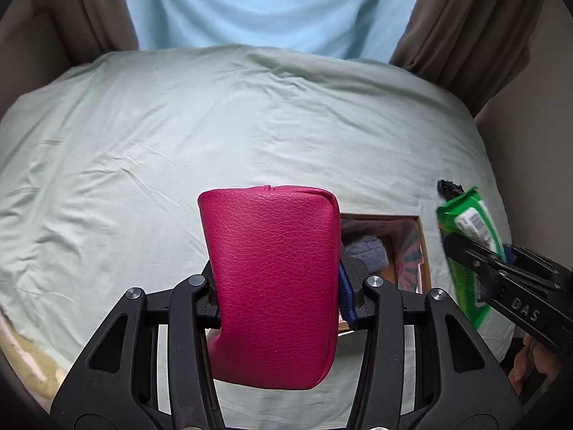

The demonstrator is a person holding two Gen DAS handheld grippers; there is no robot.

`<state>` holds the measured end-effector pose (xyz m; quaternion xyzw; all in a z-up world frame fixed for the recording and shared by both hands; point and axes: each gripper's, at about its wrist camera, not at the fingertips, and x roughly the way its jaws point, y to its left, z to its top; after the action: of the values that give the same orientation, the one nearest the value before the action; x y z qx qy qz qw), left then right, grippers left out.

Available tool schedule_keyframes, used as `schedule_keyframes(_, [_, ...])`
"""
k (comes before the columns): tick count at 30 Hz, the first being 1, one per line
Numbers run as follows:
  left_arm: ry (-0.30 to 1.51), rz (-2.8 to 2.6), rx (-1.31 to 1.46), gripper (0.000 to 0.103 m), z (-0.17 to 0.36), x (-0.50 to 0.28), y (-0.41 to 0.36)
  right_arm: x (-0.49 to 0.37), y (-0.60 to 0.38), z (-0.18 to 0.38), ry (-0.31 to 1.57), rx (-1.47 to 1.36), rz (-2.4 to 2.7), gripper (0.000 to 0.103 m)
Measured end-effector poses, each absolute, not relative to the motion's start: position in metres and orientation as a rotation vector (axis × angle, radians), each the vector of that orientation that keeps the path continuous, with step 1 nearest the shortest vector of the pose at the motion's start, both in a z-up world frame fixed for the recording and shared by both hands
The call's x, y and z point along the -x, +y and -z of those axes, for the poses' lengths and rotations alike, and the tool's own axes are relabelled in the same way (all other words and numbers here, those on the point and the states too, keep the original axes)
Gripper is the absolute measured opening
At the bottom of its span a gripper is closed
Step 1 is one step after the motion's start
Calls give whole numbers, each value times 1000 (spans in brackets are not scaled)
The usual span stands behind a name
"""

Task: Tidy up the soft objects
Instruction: 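Carry pink pouch and green wipes over the box and open both tools, then lift both tools away from the box toward the hair tie and sponge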

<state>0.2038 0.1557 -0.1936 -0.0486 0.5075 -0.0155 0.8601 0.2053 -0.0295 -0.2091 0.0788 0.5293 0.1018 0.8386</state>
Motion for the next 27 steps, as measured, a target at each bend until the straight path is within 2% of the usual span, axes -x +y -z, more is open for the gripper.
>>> schedule_keyframes(11, [1230,57,116,42,288,-227,157,-250,-20,300,1310,-240,-226,34])
schedule_keyframes(18, [1296,102,78,43,334,-234,144,-261,-15,333,1371,-283,-252,34])
schedule_keyframes(19, [1303,106,78,47,337,-234,143,-262,-15,336,1383,-304,-253,34])
schedule_keyframes(20, [1309,107,77,56,339,-234,141,-263,-17,338,1397,-327,-249,34])
schedule_keyframes(21, [1309,106,72,81,341,-234,139,-263,-18,340,1407,-342,-244,36])
schedule_keyframes(22, [1305,111,66,95,340,-233,137,-265,-20,343,1421,-361,-242,40])
schedule_keyframes(23, [1298,121,62,103,339,-233,135,-266,-21,344,1430,-370,-239,52])
schedule_keyframes(24, [1289,131,54,103,337,-233,134,-267,-22,345,1436,-381,-234,67])
schedule_keyframes(25, [1271,135,31,103,333,-231,132,-268,-23,345,1436,-385,-226,78])
schedule_keyframes(26, [1247,136,17,103,329,-229,133,-267,-25,344,1430,-388,-217,99])
schedule_keyframes(27, [1237,141,5,103,325,-229,132,-267,-25,343,1427,-386,-219,103])
